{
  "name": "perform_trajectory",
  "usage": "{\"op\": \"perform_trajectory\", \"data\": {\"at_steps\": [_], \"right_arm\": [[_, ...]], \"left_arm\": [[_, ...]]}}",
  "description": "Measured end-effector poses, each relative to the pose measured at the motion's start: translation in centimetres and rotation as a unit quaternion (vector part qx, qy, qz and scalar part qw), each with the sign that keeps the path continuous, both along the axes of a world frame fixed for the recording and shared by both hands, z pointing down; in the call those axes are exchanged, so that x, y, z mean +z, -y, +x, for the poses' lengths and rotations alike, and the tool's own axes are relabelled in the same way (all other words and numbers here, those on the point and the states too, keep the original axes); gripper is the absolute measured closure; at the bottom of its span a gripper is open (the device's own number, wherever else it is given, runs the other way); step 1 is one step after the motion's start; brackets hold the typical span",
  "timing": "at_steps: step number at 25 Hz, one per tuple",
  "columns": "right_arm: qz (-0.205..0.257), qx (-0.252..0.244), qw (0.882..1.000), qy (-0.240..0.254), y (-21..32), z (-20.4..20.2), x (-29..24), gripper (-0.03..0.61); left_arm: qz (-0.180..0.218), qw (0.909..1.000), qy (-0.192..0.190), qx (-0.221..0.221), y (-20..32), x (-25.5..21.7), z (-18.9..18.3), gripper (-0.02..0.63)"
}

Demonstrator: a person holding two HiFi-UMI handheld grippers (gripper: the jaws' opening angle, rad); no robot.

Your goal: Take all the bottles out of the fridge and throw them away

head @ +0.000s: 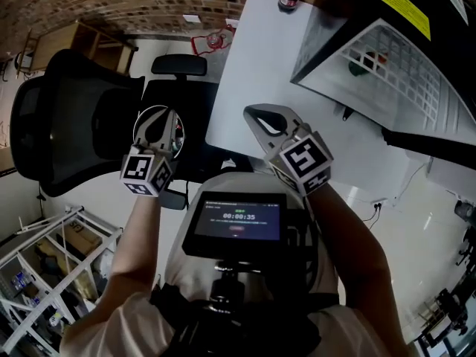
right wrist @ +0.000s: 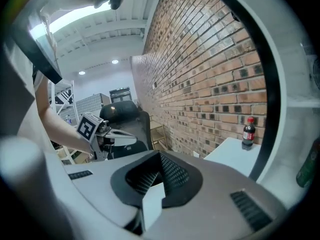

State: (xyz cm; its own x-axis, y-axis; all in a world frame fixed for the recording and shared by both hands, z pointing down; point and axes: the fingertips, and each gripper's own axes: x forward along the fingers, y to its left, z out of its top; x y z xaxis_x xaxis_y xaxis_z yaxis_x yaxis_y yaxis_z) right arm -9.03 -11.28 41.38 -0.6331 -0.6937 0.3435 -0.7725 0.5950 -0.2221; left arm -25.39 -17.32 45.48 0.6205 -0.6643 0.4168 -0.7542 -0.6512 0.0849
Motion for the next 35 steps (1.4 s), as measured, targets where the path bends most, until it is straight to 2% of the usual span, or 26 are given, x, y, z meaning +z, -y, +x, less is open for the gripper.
{"op": "perform_trajectory", "data": {"at_steps": [2,7,12,16,25,35], "right_arm": [[0.004,0.013,1.0,-0.001,-0.4,1.1,-0.2,0.572],[0.014,0.044,0.999,0.0,-1.7,3.9,-1.1,0.572],[0.023,0.083,0.996,0.004,-3.4,7.5,-1.7,0.572],[0.027,0.11,0.994,0.009,-5.0,9.7,-2.1,0.572],[0.044,0.188,0.981,0.021,-8.5,16.3,-2.8,0.572],[0.058,0.254,0.965,0.021,-12.0,22.7,-3.7,0.572]], "left_arm": [[-0.001,0.9998,-0.015,0.016,-0.3,-0.8,2.0,0.612],[0.001,0.9974,-0.026,0.067,-1.5,-2.1,6.5,0.612],[-0.019,0.9918,-0.066,0.108,-3.3,-3.6,11.7,0.612],[-0.03,0.9849,-0.094,0.142,-5.2,-5.3,15.9,0.612],[-0.019,0.9608,-0.096,0.259,-10.2,-7.2,25.7,0.612],[-0.03,0.942,-0.106,0.317,-13.4,-7.5,32.9,0.612]]}}
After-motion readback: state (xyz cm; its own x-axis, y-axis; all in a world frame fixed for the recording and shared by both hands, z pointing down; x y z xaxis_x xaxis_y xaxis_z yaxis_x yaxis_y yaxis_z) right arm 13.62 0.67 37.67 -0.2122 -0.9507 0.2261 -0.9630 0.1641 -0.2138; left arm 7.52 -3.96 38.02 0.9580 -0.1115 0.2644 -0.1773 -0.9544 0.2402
